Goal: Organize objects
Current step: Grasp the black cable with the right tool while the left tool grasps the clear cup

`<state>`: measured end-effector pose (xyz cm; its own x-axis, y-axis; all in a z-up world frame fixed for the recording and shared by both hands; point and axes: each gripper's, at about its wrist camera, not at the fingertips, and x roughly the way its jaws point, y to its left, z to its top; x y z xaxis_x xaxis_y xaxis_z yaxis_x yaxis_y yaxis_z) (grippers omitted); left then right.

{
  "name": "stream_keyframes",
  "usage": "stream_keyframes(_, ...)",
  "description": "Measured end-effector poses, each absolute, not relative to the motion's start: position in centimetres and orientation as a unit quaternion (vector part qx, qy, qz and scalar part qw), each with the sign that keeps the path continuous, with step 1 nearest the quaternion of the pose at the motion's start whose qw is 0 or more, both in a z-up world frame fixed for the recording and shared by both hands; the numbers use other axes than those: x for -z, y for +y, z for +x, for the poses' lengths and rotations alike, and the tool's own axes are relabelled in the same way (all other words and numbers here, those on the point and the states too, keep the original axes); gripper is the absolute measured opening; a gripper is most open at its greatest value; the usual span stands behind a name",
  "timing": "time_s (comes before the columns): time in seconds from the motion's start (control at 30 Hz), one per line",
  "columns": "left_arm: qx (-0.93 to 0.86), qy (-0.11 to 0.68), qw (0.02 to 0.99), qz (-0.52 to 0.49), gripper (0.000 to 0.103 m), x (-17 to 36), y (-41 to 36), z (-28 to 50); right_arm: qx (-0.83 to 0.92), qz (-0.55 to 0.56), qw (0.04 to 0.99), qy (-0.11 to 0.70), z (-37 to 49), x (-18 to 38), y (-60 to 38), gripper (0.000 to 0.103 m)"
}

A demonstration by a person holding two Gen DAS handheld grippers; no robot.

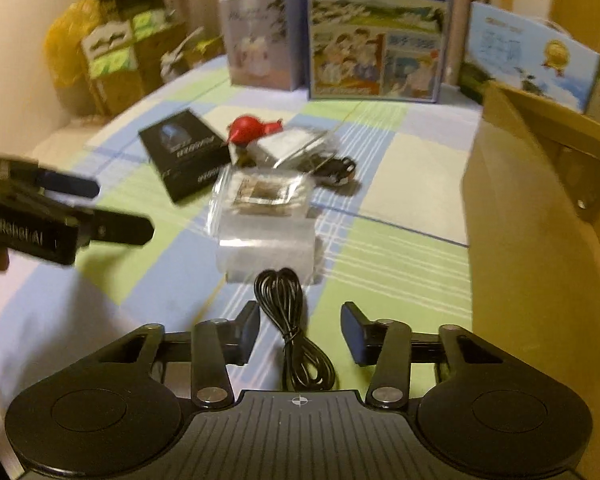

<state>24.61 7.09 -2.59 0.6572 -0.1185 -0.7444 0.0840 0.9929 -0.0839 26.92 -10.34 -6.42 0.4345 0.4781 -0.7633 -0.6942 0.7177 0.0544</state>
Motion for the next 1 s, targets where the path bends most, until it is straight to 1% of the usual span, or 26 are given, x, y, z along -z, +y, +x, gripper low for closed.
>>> stream_keyframes(0.13,0.065,0.418,0.906,-0.028,0.097,2.9,7.2,25.5,-0.364,-0.145,0.816,0.424,27.7,7.7,-9.6,0.039)
stream_keyframes(0.3,0.075,0.423,0.903,-0.031,0.097,3.2,6.9,26.0,-0.365,-0.152,0.812,0.430,28.0,8.3,-8.9,0.024)
stream_keyframes(0.47,0.079,0.428,0.900,-0.026,0.097,3.5,6.6,26.2,-0.362,-0.157,0.808,0.438,28.0,8.4,-8.7,0.014)
stream_keyframes(0.57,0.082,0.428,0.900,-0.025,0.097,3.6,6.4,26.3,-0.355,-0.141,0.810,0.446,28.0,8.0,-9.0,0.013)
stream_keyframes(0.8,0.075,0.432,0.898,-0.028,0.097,3.7,6.5,26.8,-0.305,-0.114,0.839,0.435,28.8,7.1,-10.2,0.013)
stream_keyframes(1.0,0.075,0.434,0.897,-0.035,0.097,3.9,6.4,27.3,-0.291,-0.132,0.836,0.447,30.8,8.2,-9.5,0.013)
